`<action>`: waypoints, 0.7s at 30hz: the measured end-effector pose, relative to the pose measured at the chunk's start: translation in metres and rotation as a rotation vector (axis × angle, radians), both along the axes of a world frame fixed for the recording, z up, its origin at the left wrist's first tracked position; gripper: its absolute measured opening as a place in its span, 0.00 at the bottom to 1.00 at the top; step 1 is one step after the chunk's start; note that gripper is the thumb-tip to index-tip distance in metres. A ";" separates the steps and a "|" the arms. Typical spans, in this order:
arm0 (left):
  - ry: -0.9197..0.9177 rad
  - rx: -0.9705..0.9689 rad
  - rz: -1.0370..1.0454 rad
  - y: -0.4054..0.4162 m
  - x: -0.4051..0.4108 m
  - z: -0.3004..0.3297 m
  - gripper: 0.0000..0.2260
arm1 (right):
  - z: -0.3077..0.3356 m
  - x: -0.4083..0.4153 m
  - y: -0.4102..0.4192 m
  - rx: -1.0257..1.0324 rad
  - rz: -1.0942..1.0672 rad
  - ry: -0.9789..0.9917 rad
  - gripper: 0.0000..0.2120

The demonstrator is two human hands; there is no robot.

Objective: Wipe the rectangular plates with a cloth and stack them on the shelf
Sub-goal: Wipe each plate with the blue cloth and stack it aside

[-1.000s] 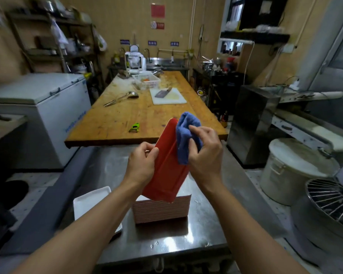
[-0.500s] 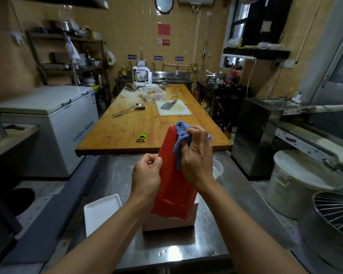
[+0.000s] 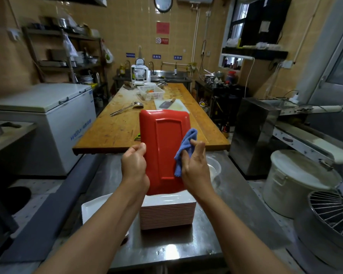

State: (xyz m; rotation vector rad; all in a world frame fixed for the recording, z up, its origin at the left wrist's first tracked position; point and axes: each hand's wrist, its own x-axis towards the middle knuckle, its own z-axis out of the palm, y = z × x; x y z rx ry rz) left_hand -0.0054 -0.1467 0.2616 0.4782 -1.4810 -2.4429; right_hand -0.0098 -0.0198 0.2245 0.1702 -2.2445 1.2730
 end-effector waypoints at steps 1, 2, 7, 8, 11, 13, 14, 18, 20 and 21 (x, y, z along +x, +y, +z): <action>0.002 0.016 0.022 -0.001 -0.004 0.002 0.10 | -0.008 0.006 -0.002 -0.002 0.004 -0.012 0.08; 0.001 0.026 0.039 -0.001 -0.008 0.003 0.09 | -0.016 0.010 -0.003 -0.012 0.006 -0.016 0.09; -0.015 0.121 0.031 0.004 -0.010 -0.005 0.08 | -0.009 0.020 0.007 -0.415 0.061 -0.149 0.14; -0.022 0.142 0.009 0.005 -0.011 -0.008 0.08 | -0.003 0.018 0.012 -0.520 0.091 -0.185 0.15; -0.018 0.157 -0.108 0.001 -0.014 -0.016 0.08 | 0.006 0.013 0.023 -0.685 0.161 -0.274 0.17; -0.027 0.021 -0.222 -0.004 -0.013 -0.014 0.06 | 0.007 0.008 0.028 -0.694 0.147 -0.317 0.17; -0.038 -0.106 -0.274 -0.007 -0.013 -0.012 0.07 | 0.008 0.005 0.031 -0.683 0.133 -0.321 0.17; -0.019 -0.567 -0.279 -0.025 -0.021 0.002 0.31 | 0.015 -0.003 0.047 -0.638 0.199 -0.354 0.17; -0.024 -0.748 -0.271 -0.034 -0.035 0.011 0.39 | 0.021 -0.005 0.055 -0.660 0.314 -0.405 0.18; -0.040 -0.833 -0.286 -0.038 -0.043 0.015 0.41 | 0.024 -0.005 0.058 -0.653 0.370 -0.435 0.18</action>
